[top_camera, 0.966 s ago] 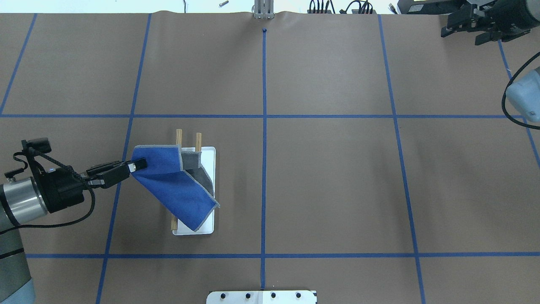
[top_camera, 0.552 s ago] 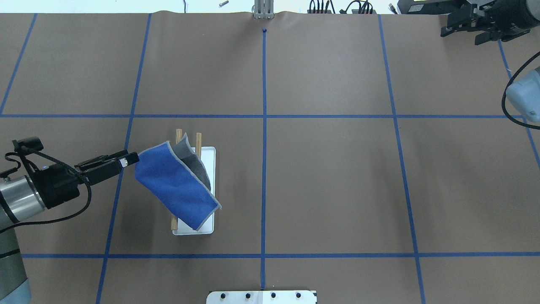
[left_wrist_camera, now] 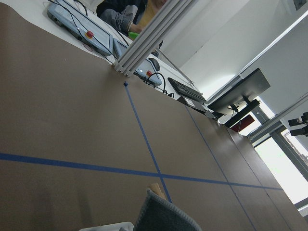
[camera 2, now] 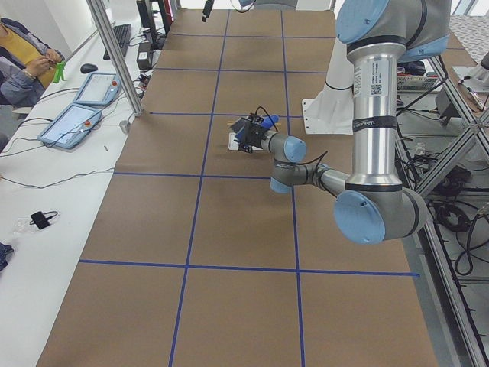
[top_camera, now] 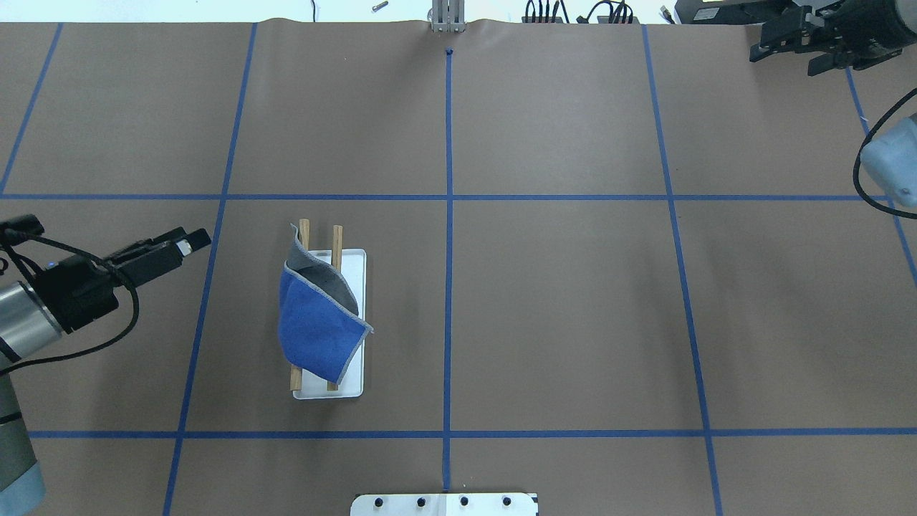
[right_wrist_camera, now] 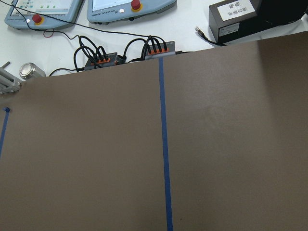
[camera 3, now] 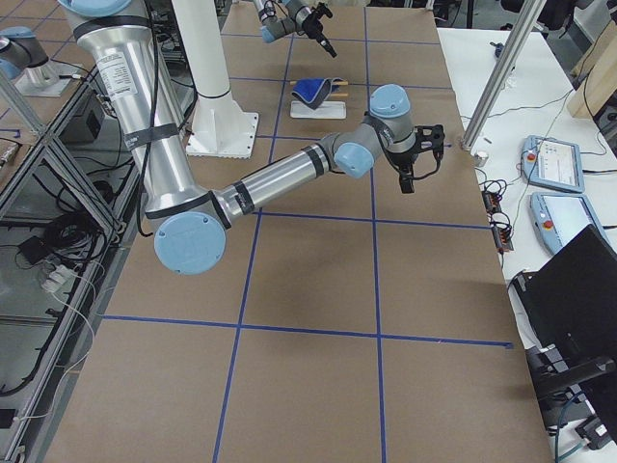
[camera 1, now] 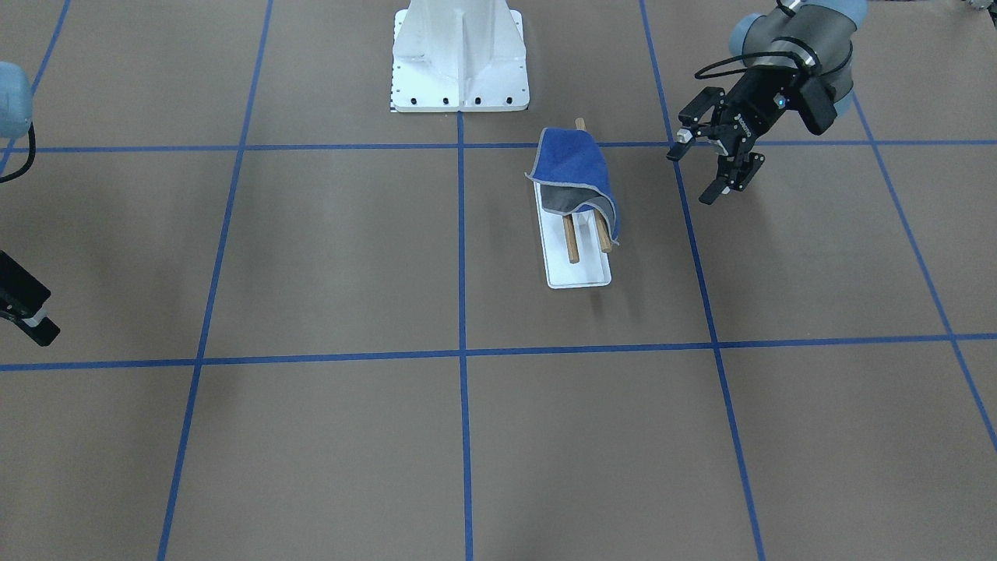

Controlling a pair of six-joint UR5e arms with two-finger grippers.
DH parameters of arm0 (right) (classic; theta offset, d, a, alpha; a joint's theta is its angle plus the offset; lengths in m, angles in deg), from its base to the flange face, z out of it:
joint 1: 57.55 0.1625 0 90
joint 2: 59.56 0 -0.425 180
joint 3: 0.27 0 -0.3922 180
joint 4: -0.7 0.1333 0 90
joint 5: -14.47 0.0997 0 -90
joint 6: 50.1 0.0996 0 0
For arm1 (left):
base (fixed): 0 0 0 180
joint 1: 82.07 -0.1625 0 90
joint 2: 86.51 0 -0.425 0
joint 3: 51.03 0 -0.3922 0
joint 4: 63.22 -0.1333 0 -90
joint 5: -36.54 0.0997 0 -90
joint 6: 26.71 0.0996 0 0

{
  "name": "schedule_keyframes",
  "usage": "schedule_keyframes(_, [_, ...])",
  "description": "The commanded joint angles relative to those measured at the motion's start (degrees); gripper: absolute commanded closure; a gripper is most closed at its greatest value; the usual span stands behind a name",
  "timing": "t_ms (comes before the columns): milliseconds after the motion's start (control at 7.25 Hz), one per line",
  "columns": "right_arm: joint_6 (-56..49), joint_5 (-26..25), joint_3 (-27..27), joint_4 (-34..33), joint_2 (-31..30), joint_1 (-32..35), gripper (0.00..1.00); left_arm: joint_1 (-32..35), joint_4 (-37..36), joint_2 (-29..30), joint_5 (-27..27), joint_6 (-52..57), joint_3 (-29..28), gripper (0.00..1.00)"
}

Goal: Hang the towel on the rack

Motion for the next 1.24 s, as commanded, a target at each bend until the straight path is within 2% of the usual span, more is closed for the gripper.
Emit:
schedule_keyframes(0, [-0.3, 0.2, 0.4, -0.1, -0.3, 1.1, 0.0, 8.3, -8.5, -1.1, -3.9, 0.6, -0.4, 0.03])
schedule_keyframes(138, [-1.2, 0.5, 0.8, -0.2, -0.5, 1.9, 0.0, 14.6, -15.0, 0.2, -9.4, 0.7, -0.4, 0.03])
schedule_keyframes(276, [-3.2, 1.0, 1.2, -0.2, -1.0, 3.3, 0.0, 20.0, -19.6, 1.4, -12.5, 1.4, -0.9, 0.03])
schedule_keyframes(552, [-7.8, 1.6, 2.1, -0.2, -3.0, 5.3, 0.0, 27.5, -28.8, 4.2, -17.0, 20.5, -3.8, 0.03])
schedule_keyframes(828, [-15.5, 3.3, 7.6, 0.1, -4.3, 8.7, 0.0, 35.9, -50.0, 9.8, -25.7, 31.2, -4.0, 0.03])
schedule_keyframes(966, [-19.6, 5.1, 10.6, -0.1, -4.5, 10.2, 0.0, 39.7, -57.6, 10.2, -27.4, 39.9, -4.2, 0.03])
schedule_keyframes(1103, [-23.7, 7.0, 13.0, -0.1, -5.6, 11.6, 0.0, 42.2, -64.0, 11.9, -31.5, 44.1, -4.8, 0.03])
